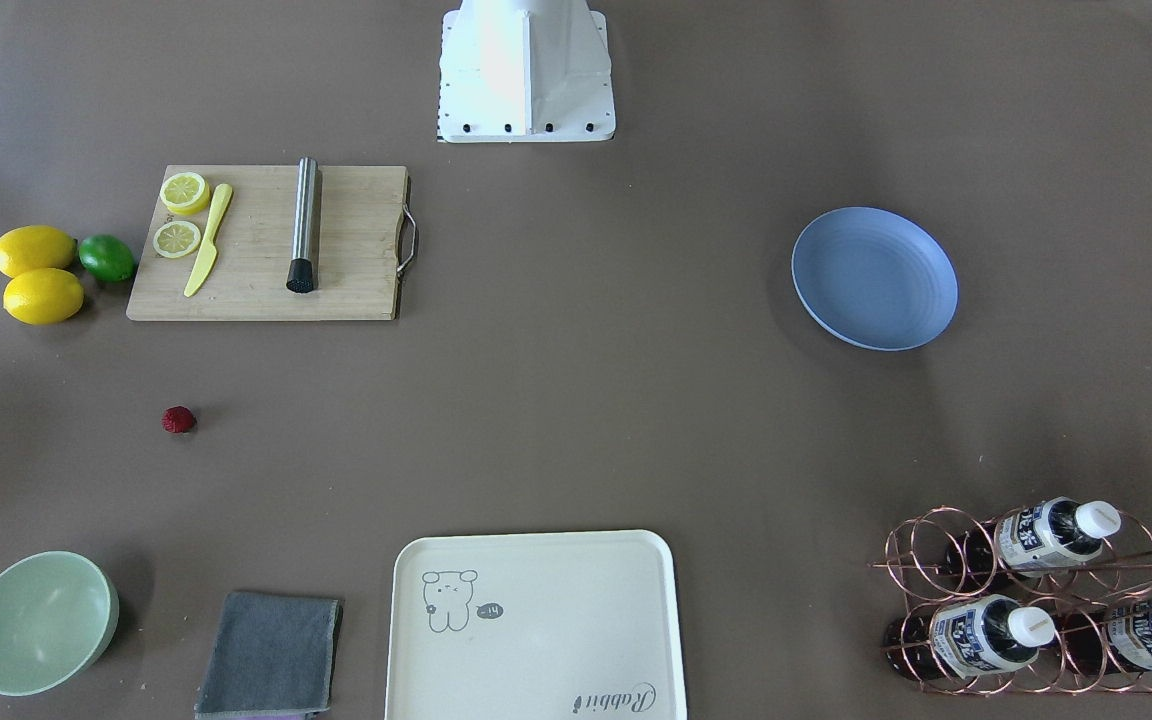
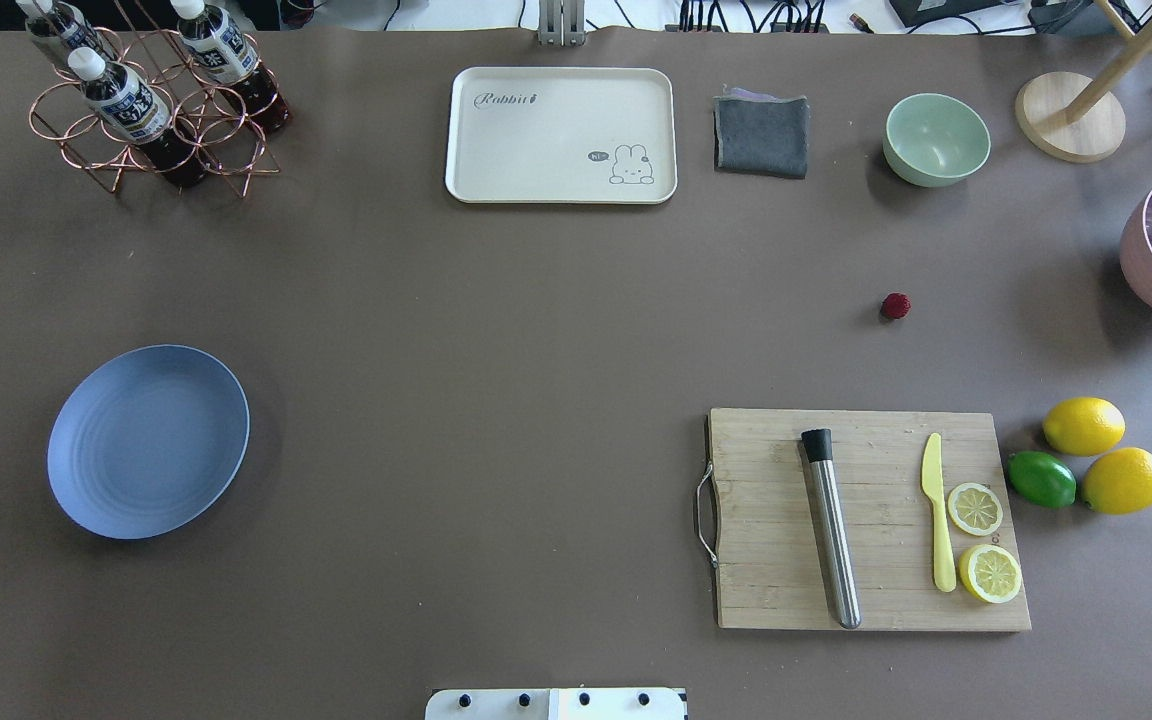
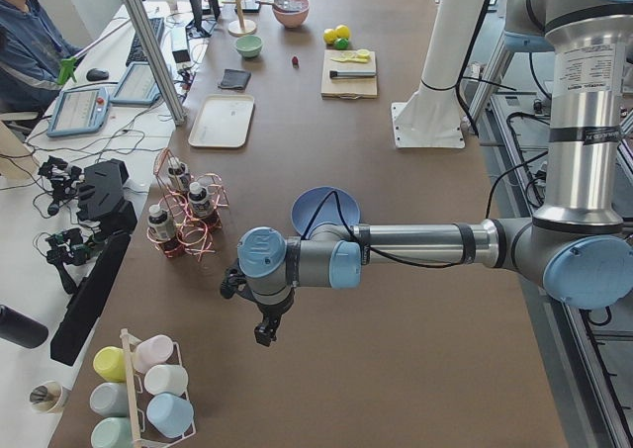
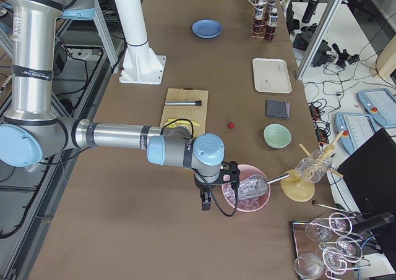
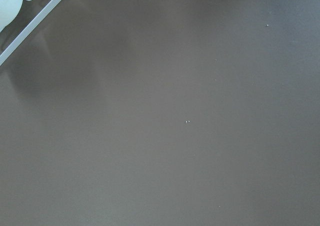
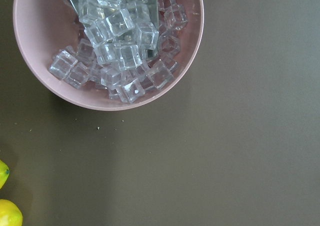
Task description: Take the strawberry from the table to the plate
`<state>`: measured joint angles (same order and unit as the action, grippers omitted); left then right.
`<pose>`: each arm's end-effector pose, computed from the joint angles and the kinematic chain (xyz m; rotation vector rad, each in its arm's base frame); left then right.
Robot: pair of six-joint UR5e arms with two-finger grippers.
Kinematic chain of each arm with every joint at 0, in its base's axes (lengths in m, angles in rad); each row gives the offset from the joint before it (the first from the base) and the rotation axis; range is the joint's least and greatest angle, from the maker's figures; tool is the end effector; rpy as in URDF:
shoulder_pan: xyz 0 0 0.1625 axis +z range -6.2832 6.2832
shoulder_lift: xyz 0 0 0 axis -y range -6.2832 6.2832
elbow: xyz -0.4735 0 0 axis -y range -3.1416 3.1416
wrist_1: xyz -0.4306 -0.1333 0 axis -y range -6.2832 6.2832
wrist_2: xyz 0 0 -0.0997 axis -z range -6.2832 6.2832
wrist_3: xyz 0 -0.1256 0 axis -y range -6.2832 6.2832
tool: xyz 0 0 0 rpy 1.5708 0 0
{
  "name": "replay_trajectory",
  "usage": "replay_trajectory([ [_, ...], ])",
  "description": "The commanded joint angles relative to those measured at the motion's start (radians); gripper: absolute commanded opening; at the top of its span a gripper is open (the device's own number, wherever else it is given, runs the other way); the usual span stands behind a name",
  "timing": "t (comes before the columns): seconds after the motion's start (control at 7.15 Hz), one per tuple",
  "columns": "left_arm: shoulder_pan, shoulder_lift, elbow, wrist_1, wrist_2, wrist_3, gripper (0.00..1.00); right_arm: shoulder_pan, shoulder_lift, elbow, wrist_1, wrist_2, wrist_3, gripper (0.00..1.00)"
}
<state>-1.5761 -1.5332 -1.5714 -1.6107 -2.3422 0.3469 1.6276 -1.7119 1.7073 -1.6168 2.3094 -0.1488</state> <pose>-0.0485 -0.5122 0.7413 0.1385 0.7626 0.3255 0.0747 -0.4554 0.7311 0.0278 -0.7396 -0.0691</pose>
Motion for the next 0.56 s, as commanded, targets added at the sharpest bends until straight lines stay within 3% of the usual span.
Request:
replay_trajectory([
  [0.0,-0.002,0.002,-0.001,-0.005,0.001,0.004,0.99,0.000,0.000,0.000,0.000,0.001,0.000,1.00],
  [0.42,0.001,-0.001,-0.001,-0.005,0.006,0.004,0.99,0.000,0.000,0.000,0.002,-0.001,0.000,1.00],
])
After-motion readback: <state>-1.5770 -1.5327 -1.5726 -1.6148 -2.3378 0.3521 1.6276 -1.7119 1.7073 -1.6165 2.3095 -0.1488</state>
